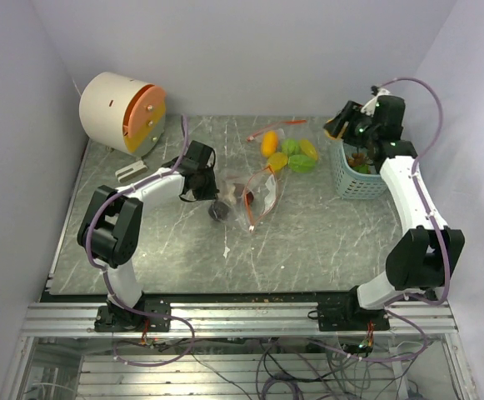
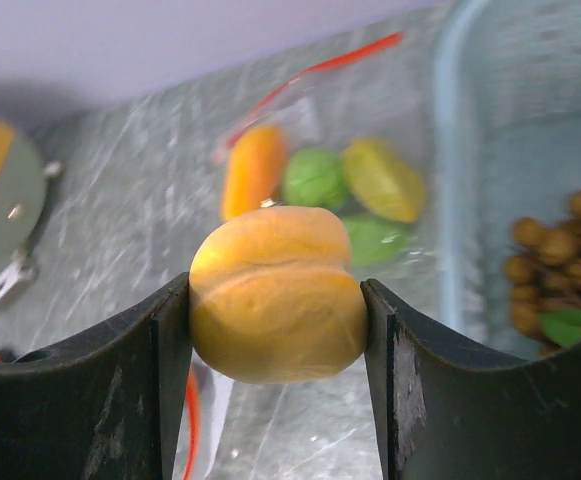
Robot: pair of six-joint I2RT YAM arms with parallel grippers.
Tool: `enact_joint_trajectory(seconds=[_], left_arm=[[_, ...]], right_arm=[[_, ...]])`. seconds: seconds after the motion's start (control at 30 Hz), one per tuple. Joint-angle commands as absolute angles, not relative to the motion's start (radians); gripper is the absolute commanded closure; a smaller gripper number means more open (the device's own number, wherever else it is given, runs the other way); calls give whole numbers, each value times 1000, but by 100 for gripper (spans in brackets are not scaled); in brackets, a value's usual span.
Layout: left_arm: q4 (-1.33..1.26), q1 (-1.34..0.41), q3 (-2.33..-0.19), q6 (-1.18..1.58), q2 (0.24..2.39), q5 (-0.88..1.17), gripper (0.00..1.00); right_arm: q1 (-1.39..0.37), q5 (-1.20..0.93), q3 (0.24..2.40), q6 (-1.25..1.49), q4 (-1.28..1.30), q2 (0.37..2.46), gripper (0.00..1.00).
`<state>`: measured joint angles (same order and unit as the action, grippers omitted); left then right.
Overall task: Open the zip-top bag and remove the fake food
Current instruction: Place the fake fruit in the bin.
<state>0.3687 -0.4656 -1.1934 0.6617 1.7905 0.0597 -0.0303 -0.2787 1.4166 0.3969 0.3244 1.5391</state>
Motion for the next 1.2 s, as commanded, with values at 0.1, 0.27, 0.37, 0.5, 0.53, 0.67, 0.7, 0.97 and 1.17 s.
enact_joint_trajectory(seconds=[0.1, 0.27, 0.37, 0.5, 0.53, 0.67, 0.7, 0.97, 1.17], left_arm=[[406, -463, -1261, 611, 1736, -22, 93], [435, -470, -1293, 587, 1716, -72, 93], [458, -480, -1318, 576, 1708, -104, 93], [483, -505, -1341, 558, 1681, -162, 93], [488, -513, -1347, 552, 1670, -189, 93], [455, -544, -1334, 526, 1616, -253, 93], [440, -544, -1319, 525, 1613, -263, 93], [402, -554, -1294, 557, 1599, -245, 93], [490, -553, -1331, 578, 1708, -222, 93]], right_arm=[[98, -7, 1452, 451, 451, 1573, 49], [117, 78, 1428, 424, 482, 1600, 46], [120, 146, 1417, 418, 498, 1612, 40], [121, 215, 1429, 417, 538, 1627, 21], [121, 219, 1428, 414, 541, 1626, 17], [119, 227, 1408, 411, 533, 1597, 10], [116, 222, 1400, 408, 522, 1578, 10], [-109, 295, 1327, 372, 411, 1450, 21], [-259, 179, 1275, 416, 400, 1449, 43]])
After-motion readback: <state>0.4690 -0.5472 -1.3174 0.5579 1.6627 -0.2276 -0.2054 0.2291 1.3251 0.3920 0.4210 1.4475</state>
